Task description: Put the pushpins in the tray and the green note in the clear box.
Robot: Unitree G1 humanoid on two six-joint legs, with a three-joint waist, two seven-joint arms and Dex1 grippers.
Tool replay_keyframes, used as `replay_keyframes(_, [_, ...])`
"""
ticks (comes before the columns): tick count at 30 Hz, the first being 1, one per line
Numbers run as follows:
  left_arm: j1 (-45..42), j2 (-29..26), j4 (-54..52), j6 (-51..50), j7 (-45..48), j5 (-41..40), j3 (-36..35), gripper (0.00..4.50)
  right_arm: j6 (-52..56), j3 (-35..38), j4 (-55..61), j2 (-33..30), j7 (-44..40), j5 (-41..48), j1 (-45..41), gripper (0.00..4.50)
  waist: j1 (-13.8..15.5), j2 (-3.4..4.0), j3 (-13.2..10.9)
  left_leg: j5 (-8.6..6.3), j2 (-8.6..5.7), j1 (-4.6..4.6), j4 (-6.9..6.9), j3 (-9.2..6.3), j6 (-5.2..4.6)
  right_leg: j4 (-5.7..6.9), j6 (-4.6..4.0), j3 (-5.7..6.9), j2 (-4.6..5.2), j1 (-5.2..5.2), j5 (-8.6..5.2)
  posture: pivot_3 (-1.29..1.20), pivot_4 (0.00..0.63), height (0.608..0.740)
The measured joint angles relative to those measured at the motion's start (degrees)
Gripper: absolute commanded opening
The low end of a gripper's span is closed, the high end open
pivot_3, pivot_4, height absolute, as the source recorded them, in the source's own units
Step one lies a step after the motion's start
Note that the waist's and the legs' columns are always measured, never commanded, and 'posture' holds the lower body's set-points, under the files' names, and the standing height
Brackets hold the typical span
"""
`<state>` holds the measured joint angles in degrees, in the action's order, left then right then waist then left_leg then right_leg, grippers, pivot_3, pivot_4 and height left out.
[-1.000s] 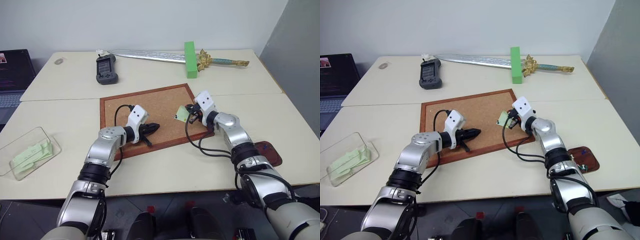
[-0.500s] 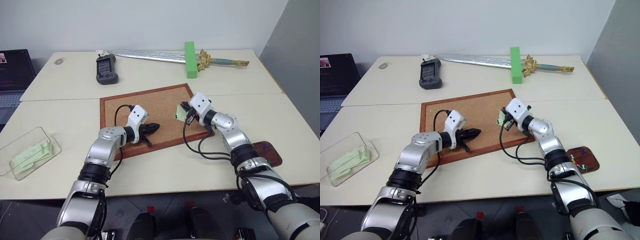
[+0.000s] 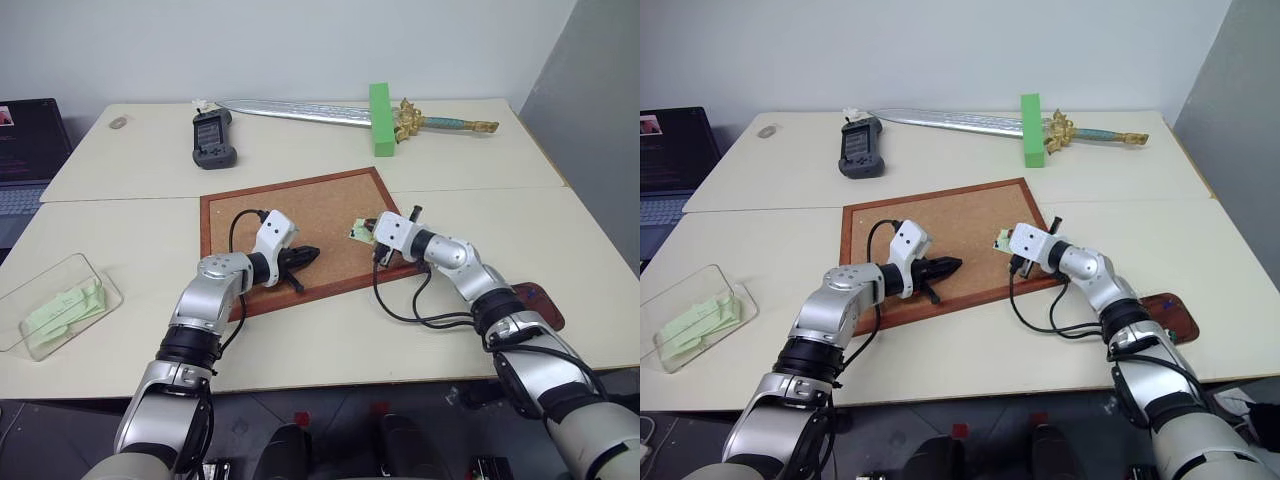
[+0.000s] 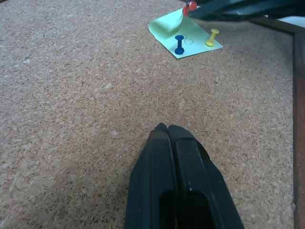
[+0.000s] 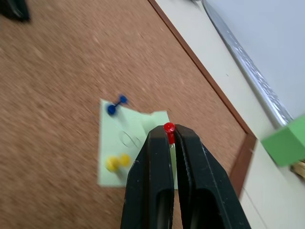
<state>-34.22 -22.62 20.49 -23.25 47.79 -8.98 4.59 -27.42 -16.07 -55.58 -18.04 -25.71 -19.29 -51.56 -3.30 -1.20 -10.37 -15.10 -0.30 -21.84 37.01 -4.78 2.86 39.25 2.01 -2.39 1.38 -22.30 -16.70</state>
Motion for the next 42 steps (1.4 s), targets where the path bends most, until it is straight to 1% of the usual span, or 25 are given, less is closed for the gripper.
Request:
replay_keyframes(5, [-0.01,0.07,0.00,0.00,-0.06,0.00,0.00,0.00,-1.48,-0.94,-1.02,-0.01,3.67,-2.37,-1.24,0.09,0.00,0.00,0.00,0.00,0.00,0.00,0.01,0.00,0.00,-0.01,0.00,-0.01,0.00,0.01,0.00,0.00,0.150,0.740])
replay_keyframes(10, [0.00,0.13,0.00,0.00,-0.06,0.00,-0.01,0.00,-5.80,-2.37,-1.04,-0.96,7.31,-5.48,-1.62,0.09,0.01,0.00,0.00,0.00,0.00,-0.01,0.00,0.00,0.00,-0.02,0.00,0.00,0.00,0.01,0.00,0.00,0.150,0.740])
replay_keyframes(14, [0.00,0.13,0.00,0.00,-0.07,0.00,-0.02,0.00,-9.02,-5.37,-1.04,-2.16,11.22,-9.92,-1.89,0.09,0.00,0.00,0.00,0.00,-0.01,0.00,0.01,0.03,0.00,-0.03,0.00,-0.02,0.00,0.01,0.00,0.00,0.150,0.740])
replay_keyframes(17, [0.00,0.15,0.00,0.02,-0.09,0.00,-0.01,0.00,-9.78,-5.89,-1.21,-2.02,12.18,-10.98,-1.99,0.09,0.01,0.00,0.00,0.01,-0.01,-0.01,0.01,0.02,0.02,-0.03,0.00,-0.01,0.00,0.01,0.00,0.00,0.150,0.740])
replay_keyframes(19, [0.01,0.21,0.00,0.04,-0.12,0.00,-0.02,0.00,-9.71,-5.33,-1.86,-1.87,11.72,-9.82,-2.07,0.09,0.02,0.00,0.00,0.01,-0.01,-0.01,0.01,0.02,0.02,-0.03,0.00,-0.01,0.00,0.02,0.00,0.00,0.150,0.740])
replay_keyframes(24, [0.19,0.26,-0.15,0.08,-0.30,-0.01,-0.04,0.00,-4.24,2.00,0.01,-0.09,3.72,2.29,-0.13,0.09,0.00,0.00,0.00,0.00,0.02,0.00,0.01,-0.01,0.00,-0.07,0.00,0.00,0.00,0.06,0.00,0.00,0.150,0.740])
replay_keyframes(26, [0.46,0.44,-0.63,0.06,-0.45,-0.07,0.06,0.00,4.26,6.29,10.49,0.33,-0.96,9.92,5.19,0.09,0.17,-0.01,0.01,0.00,0.05,-0.04,0.00,-0.16,-0.01,-0.09,0.00,0.06,0.00,0.10,0.00,0.00,0.150,0.740])
replay_keyframes(27, [0.46,0.47,-0.71,0.06,-0.45,-0.10,0.11,0.00,7.97,7.36,14.43,0.30,-2.22,12.28,7.10,0.09,0.25,-0.01,0.01,-0.01,0.04,-0.06,-0.01,-0.23,-0.01,-0.09,0.00,0.06,0.01,0.09,0.00,0.00,0.150,0.740])
replay_keyframes(28, [0.50,0.39,-0.72,0.04,-0.42,-0.10,0.05,0.00,13.10,8.68,19.21,0.05,-3.72,15.14,9.40,0.09,0.26,-0.01,0.01,-0.01,0.04,-0.06,-0.01,-0.26,0.00,-0.09,0.00,0.03,0.01,0.07,0.00,0.00,0.150,0.740])
replay_keyframes(29, [0.43,0.50,-0.70,0.06,-0.42,-0.12,0.20,0.00,20.45,10.34,27.17,-0.87,-4.73,17.90,12.68,0.09,0.40,0.01,0.02,-0.01,0.01,-0.09,-0.02,-0.31,-0.01,-0.11,0.00,0.03,0.04,0.05,0.00,0.00,0.150,0.740])
replay_keyframes(31, [0.60,0.30,-0.61,0.05,-0.29,-0.11,0.07,0.00,27.79,11.91,34.27,-2.25,-5.44,20.34,14.93,0.09,0.49,0.02,0.02,-0.02,0.00,-0.06,0.00,-0.34,-0.03,-0.12,0.00,0.00,0.04,0.05,0.00,0.00,0.150,0.740])
replay_keyframes(33, [0.46,0.39,-0.34,0.04,-0.30,-0.06,0.15,0.00,38.87,14.88,45.07,-3.85,-5.06,23.45,18.02,0.09,0.63,0.10,0.07,-0.02,-0.01,-0.03,0.00,-0.36,-0.03,-0.12,0.01,0.02,0.01,0.08,0.00,0.00,0.150,0.740])
replay_keyframes(34, [0.18,0.61,-0.06,0.13,-0.24,-0.05,0.35,0.00,48.66,17.65,54.55,-4.97,-3.80,26.26,21.06,0.09,0.83,0.14,0.09,-0.02,0.00,-0.06,-0.02,-0.45,-0.03,-0.13,0.01,0.07,0.00,0.07,0.00,0.00,0.150,0.740])
replay_keyframes(36, [0.14,0.62,0.17,0.18,-0.11,-0.05,0.37,0.00,53.91,19.21,59.66,-5.60,-3.10,27.86,22.65,0.09,0.98,0.14,0.09,-0.02,-0.01,-0.05,-0.02,-0.45,-0.03,-0.14,0.01,0.07,-0.05,0.09,-0.01,0.00,0.150,0.740])
replay_keyframes(37, [0.05,0.64,0.34,0.24,-0.11,-0.05,0.43,0.00,58.40,20.91,63.80,-6.38,-2.38,29.13,24.26,0.09,1.04,0.16,0.10,-0.02,-0.03,-0.04,-0.02,-0.43,-0.03,-0.15,0.01,0.06,-0.05,0.09,-0.01,0.00,0.150,0.740])
replay_keyframes(39, [-0.11,1.05,0.61,0.43,0.23,-0.08,0.71,0.00,64.63,23.61,70.66,-8.34,-1.57,30.41,28.05,0.09,1.46,0.19,0.13,-0.02,-0.04,-0.06,-0.01,-0.47,-0.04,-0.16,0.01,0.08,-0.05,0.12,-0.01,0.00,0.150,0.740])
replay_keyframes(40, [-0.46,1.19,0.95,0.75,0.37,-0.05,0.92,0.00,69.13,26.27,75.15,-9.65,-0.47,31.30,31.14,0.09,1.55,0.20,0.13,-0.02,-0.05,-0.11,-0.03,-0.40,-0.04,-0.21,0.01,0.06,-0.04,0.10,-0.01,0.00,0.150,0.740])
replay_keyframes(42, [-0.39,1.36,1.39,1.24,0.59,-0.08,0.98,0.00,72.89,29.14,79.01,-11.08,0.16,31.95,34.70,0.09,1.62,0.21,0.14,-0.02,-0.06,-0.09,-0.02,-0.34,-0.04,-0.23,0.02,0.05,-0.03,0.14,-0.02,0.00,0.150,0.740])
